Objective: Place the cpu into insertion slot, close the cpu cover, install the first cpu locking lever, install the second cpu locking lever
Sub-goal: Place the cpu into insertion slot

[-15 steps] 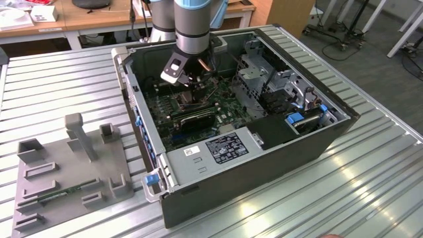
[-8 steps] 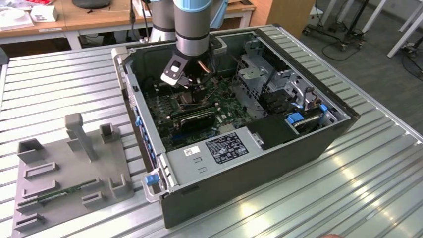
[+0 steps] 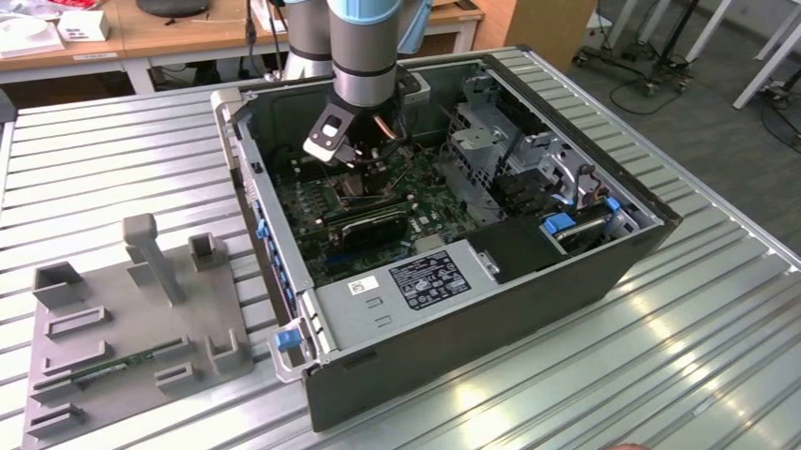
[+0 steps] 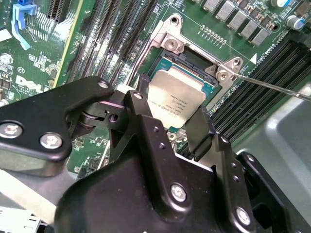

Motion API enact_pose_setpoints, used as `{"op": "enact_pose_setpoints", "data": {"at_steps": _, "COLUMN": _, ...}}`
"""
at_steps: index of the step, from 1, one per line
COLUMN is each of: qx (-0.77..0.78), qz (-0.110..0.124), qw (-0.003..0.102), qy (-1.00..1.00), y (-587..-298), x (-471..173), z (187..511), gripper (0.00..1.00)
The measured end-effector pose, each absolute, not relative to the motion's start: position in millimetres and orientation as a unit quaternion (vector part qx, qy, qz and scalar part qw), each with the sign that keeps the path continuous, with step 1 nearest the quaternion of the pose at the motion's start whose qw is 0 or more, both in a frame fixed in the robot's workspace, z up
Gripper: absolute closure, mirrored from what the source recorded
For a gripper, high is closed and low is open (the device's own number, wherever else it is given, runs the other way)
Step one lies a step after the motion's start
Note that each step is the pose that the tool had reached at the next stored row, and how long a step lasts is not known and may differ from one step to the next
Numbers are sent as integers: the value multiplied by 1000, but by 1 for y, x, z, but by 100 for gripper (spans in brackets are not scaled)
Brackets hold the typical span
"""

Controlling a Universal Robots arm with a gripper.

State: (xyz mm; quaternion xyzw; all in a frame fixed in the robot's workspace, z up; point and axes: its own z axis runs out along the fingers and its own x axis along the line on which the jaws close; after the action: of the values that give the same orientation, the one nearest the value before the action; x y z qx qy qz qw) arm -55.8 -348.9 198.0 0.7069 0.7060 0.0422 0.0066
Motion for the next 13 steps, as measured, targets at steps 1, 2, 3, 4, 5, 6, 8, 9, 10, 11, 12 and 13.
{"op": "enact_pose_setpoints", "data": {"at_steps": 1, "qx": 707, "qz": 42, "qw": 7, "qy": 706, "y": -349, "x": -56, "z": 198, "gripper": 46}}
{"op": "enact_pose_setpoints", "data": {"at_steps": 2, "qx": 707, "qz": 42, "qw": 7, "qy": 706, "y": -349, "x": -56, "z": 197, "gripper": 46}}
{"op": "enact_pose_setpoints", "data": {"at_steps": 3, "qx": 707, "qz": 42, "qw": 6, "qy": 706, "y": -349, "x": -56, "z": 197, "gripper": 46}}
{"op": "enact_pose_setpoints", "data": {"at_steps": 4, "qx": 707, "qz": 42, "qw": 7, "qy": 706, "y": -349, "x": -56, "z": 196, "gripper": 46}}
{"op": "enact_pose_setpoints", "data": {"at_steps": 5, "qx": 707, "qz": 42, "qw": 7, "qy": 706, "y": -349, "x": -56, "z": 196, "gripper": 46}}
{"op": "enact_pose_setpoints", "data": {"at_steps": 6, "qx": 707, "qz": 42, "qw": 7, "qy": 706, "y": -349, "x": -56, "z": 195, "gripper": 46}}
{"op": "enact_pose_setpoints", "data": {"at_steps": 8, "qx": 707, "qz": 42, "qw": 7, "qy": 706, "y": -349, "x": -56, "z": 194, "gripper": 46}}
{"op": "enact_pose_setpoints", "data": {"at_steps": 9, "qx": 707, "qz": 42, "qw": 7, "qy": 706, "y": -349, "x": -56, "z": 193, "gripper": 46}}
{"op": "enact_pose_setpoints", "data": {"at_steps": 10, "qx": 707, "qz": 42, "qw": 7, "qy": 706, "y": -349, "x": -56, "z": 193, "gripper": 46}}
{"op": "enact_pose_setpoints", "data": {"at_steps": 11, "qx": 707, "qz": 42, "qw": 7, "qy": 706, "y": -349, "x": -56, "z": 193, "gripper": 46}}
{"op": "enact_pose_setpoints", "data": {"at_steps": 12, "qx": 707, "qz": 42, "qw": 7, "qy": 706, "y": -349, "x": -56, "z": 193, "gripper": 46}}
{"op": "enact_pose_setpoints", "data": {"at_steps": 13, "qx": 707, "qz": 42, "qw": 7, "qy": 706, "y": -349, "x": -56, "z": 193, "gripper": 46}}
